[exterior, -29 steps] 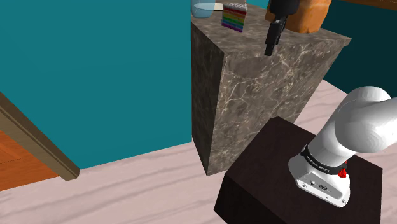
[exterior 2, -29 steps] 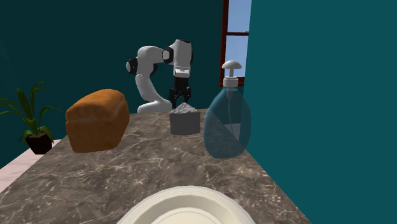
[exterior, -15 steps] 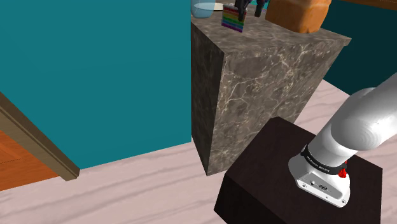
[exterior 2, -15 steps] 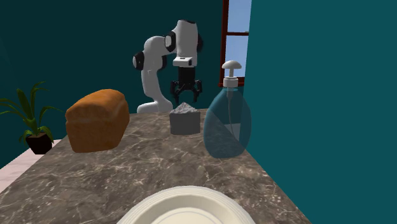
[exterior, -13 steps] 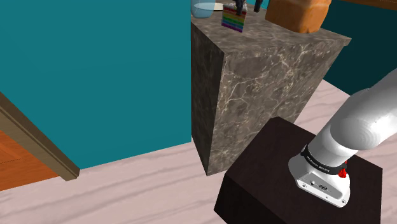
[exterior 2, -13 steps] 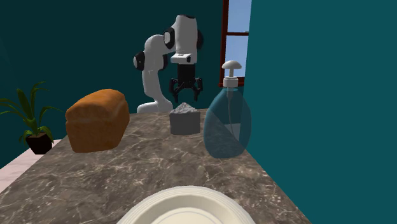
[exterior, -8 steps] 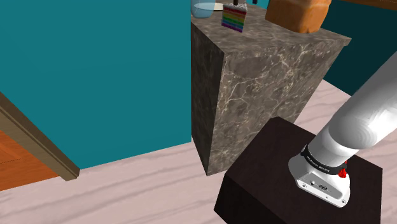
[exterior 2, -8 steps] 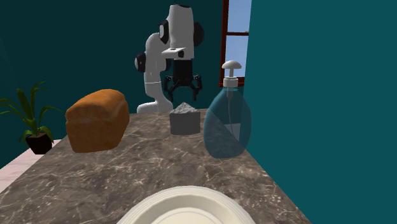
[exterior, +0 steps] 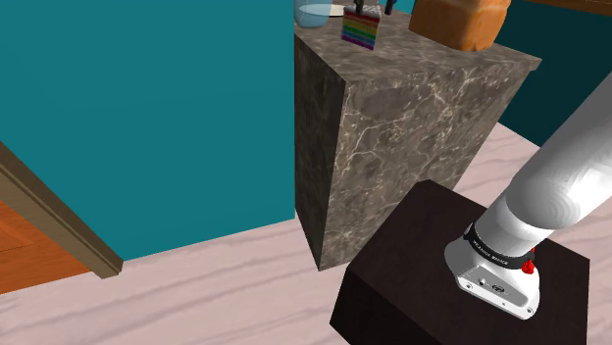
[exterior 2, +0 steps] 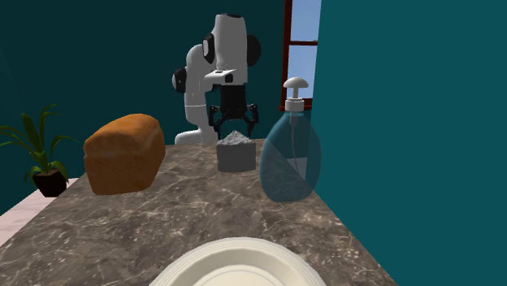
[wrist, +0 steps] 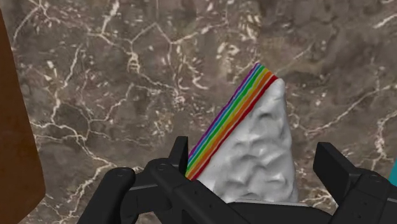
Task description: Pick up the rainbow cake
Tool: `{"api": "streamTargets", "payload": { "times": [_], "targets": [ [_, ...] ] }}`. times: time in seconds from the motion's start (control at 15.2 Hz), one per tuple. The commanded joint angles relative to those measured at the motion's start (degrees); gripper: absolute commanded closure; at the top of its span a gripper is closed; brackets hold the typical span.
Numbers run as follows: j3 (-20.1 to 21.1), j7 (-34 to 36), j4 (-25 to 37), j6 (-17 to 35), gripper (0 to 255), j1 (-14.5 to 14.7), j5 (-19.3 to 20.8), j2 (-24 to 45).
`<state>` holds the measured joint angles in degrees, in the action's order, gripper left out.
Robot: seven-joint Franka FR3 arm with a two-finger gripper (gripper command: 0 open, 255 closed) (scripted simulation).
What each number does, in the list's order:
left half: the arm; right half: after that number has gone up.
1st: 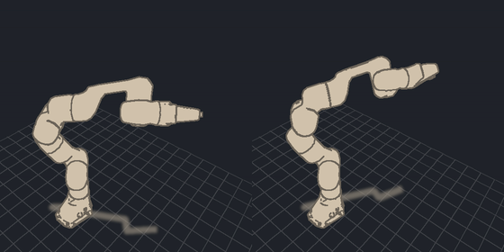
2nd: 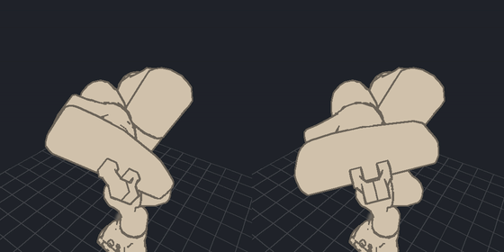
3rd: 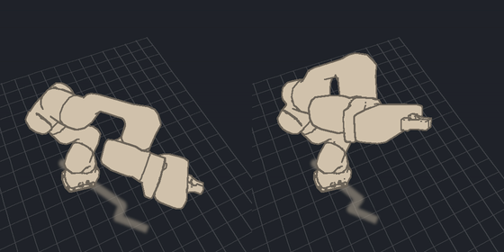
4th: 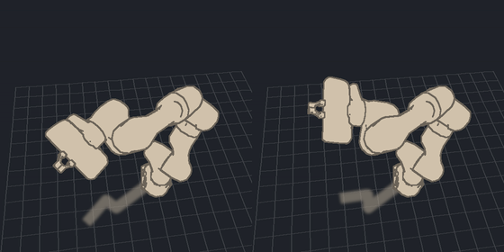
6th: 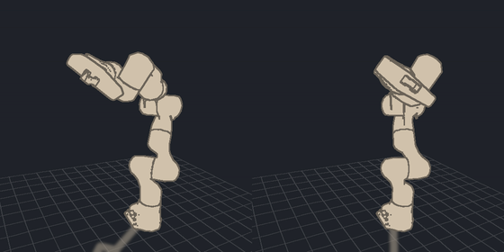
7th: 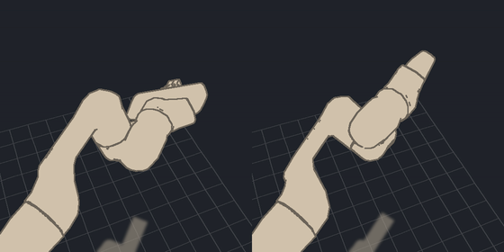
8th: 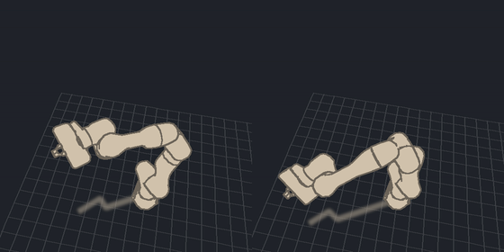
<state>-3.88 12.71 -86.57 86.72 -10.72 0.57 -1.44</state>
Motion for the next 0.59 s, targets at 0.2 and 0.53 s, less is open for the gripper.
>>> {"api": "streamTargets", "payload": {
  "times": [0.2, 0.53],
  "targets": [
    [-0.01, 0.01, -1.82, 1.33, 255, -0.01, 0.03, -0.53],
    [0.00, 0.01, -1.95, 1.38, 255, -0.01, 0.04, -0.60]
  ]
}}
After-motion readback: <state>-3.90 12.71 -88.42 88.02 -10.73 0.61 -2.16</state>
